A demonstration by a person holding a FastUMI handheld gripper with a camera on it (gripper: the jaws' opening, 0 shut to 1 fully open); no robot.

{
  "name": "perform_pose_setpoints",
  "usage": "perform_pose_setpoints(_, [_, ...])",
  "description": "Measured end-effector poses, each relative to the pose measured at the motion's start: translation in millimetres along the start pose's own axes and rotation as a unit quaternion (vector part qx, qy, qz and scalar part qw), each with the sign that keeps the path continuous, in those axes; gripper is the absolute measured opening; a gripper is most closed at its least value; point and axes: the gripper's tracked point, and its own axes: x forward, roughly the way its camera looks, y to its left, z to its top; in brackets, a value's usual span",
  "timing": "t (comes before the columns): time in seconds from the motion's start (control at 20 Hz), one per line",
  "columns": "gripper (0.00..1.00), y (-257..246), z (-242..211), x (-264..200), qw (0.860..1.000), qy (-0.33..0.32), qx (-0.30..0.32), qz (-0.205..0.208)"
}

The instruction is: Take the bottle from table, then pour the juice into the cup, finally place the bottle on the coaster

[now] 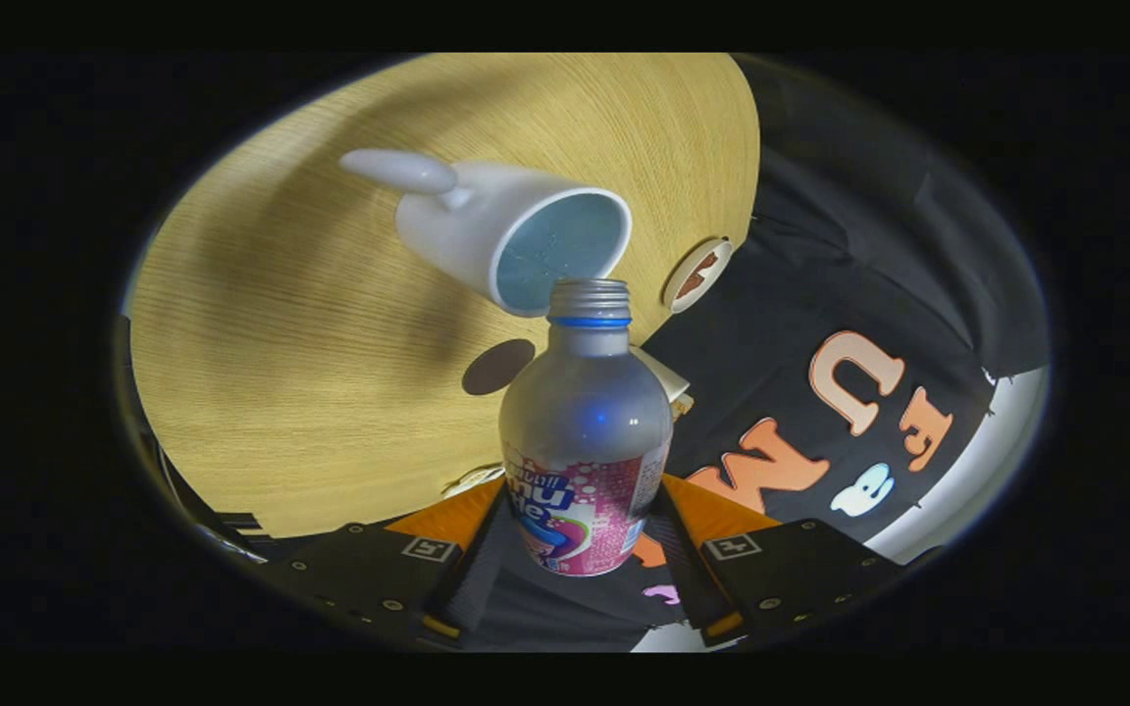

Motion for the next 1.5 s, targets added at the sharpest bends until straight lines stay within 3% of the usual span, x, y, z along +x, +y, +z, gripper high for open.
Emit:
perform_pose_setpoints(0.5, [0.76,2.1,-1.0,1.2,1.0,-0.006,0.005,0.009])
perform_pose_setpoints(0.95, [0.77,10.9,0.3,4.4,0.995,-0.017,0.096,0.001])
perform_pose_setpoints(1.25, [0.77,24.3,4.9,4.5,0.974,-0.027,0.223,-0.008])
perform_pose_setpoints(1.5, [0.77,26.3,-7.4,8.2,0.936,-0.036,0.35,0.0])
